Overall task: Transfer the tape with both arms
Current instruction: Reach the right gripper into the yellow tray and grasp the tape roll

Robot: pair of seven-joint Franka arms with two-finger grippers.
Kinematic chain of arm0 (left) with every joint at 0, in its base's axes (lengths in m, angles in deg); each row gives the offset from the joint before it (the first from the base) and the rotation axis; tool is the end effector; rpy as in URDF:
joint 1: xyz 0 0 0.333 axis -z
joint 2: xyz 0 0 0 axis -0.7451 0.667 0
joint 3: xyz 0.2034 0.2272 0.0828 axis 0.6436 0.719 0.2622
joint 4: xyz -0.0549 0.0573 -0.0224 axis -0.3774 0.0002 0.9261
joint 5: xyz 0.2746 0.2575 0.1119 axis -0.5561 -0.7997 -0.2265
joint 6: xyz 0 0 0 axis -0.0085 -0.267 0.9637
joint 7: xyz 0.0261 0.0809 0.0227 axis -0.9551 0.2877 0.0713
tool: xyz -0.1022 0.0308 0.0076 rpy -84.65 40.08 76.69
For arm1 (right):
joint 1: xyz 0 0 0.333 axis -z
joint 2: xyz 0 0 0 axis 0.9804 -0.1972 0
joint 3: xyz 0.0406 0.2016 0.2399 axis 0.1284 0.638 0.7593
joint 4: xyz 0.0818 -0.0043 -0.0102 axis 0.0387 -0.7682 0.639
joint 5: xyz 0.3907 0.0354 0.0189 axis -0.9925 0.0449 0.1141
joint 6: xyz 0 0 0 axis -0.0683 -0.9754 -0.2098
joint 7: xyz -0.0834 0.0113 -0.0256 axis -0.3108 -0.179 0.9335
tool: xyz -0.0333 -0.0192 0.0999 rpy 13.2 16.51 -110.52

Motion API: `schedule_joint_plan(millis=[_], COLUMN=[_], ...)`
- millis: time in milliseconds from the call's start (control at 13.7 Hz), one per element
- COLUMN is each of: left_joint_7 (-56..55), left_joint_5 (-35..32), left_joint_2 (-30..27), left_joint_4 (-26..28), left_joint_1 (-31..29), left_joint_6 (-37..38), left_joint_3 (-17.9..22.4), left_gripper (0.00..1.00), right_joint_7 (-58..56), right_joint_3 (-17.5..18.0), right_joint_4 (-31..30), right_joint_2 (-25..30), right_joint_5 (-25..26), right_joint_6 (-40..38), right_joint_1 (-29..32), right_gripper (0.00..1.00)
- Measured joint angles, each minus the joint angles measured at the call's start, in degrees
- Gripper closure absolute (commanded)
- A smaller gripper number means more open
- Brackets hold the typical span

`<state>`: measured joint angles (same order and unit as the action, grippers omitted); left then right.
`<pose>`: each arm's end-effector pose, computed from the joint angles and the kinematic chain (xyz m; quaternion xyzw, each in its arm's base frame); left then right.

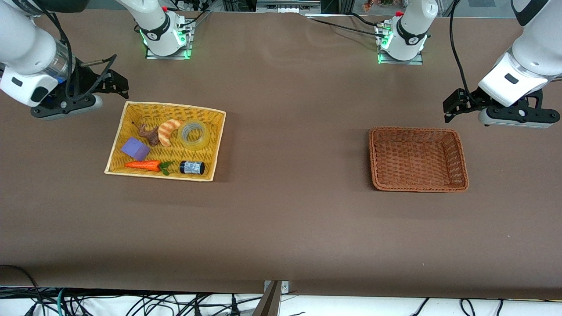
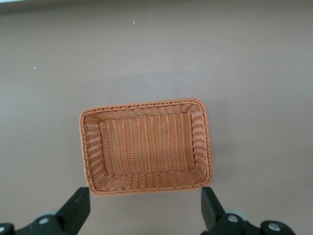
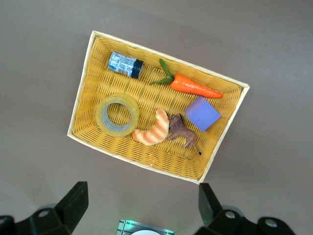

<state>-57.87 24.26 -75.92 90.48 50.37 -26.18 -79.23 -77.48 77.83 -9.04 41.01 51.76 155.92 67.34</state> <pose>0.5562 -0.0729 0.5872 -0.9983 0.0468 -0.0290 0.0171 0.5358 0.0956 0.5600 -0.9900 -0.1222 0.0698 0.0005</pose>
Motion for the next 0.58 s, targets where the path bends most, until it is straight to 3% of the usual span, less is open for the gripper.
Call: schedule_joint_plan(millis=[219, 584], left_joint_7=[0.0, 0.0], left_joint_5=[0.0, 0.0], left_joint_2=[0.0, 0.0], left_joint_4=[0.0, -0.1], left_joint_1=[0.0, 0.1], left_joint_6=[0.0, 0.0], left_joint_3=[-0.1, -0.3], left_gripper=[0.00, 0.00], right_joint_7=[3.5, 13.0], right_joint_3=[0.8, 7.0], right_joint_4=[-5.7, -27.8], right_joint_2=[-0.3, -2.9], right_joint_5=[-0.1, -0.3], right_joint_6=[6.9, 34.6], right_joint_1=[-0.2, -0.8], right_gripper=[0.00, 0.00])
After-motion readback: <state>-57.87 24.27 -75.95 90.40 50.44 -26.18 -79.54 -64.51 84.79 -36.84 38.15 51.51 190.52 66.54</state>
